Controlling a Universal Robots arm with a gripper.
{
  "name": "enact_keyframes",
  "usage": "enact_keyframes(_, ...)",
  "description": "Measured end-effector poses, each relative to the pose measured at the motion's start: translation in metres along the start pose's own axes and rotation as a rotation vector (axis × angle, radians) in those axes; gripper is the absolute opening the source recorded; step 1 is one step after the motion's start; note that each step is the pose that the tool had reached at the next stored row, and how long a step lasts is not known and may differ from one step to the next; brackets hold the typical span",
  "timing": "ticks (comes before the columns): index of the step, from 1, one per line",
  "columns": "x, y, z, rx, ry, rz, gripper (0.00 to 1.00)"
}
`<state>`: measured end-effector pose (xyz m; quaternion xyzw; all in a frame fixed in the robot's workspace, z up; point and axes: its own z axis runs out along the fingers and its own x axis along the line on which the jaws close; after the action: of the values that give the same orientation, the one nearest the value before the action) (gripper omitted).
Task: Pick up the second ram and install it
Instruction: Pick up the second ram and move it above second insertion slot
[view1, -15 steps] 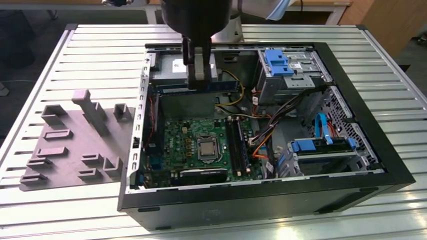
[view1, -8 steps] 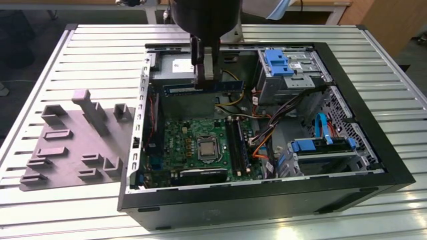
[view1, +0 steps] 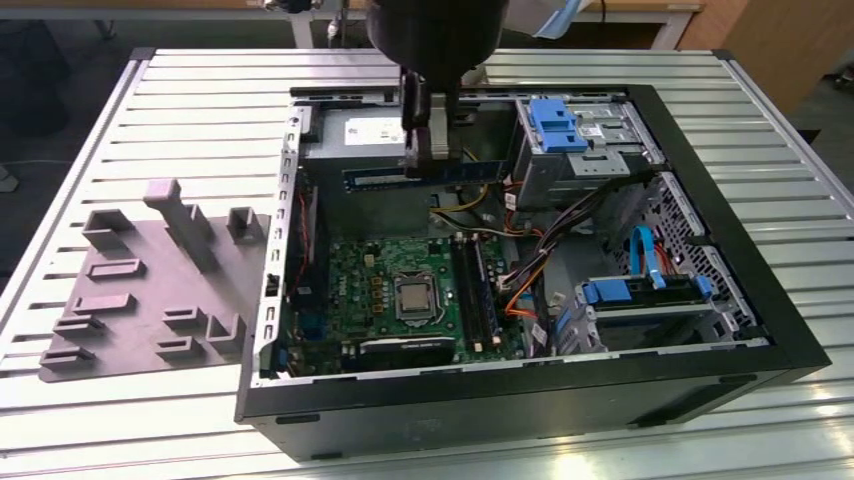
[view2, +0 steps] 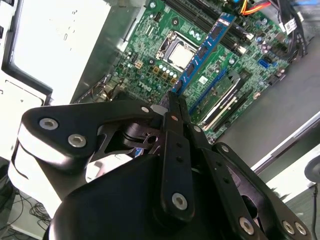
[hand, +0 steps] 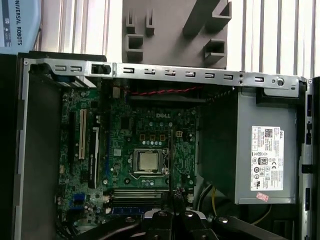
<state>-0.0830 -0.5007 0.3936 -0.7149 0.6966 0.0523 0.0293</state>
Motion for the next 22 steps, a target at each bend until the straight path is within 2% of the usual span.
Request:
enact_keyframes(16,0.0006,-0.0243,-0.0008,0.0000,0.0000,0.000,0.11)
enact_keyframes(18,0.0007,-0.0304,-0.0010,0.0000,0.0000,0.000,0.11)
enact_keyframes(22,0.0009,-0.0369,-0.0012,0.0000,0.0000,0.000,0.11)
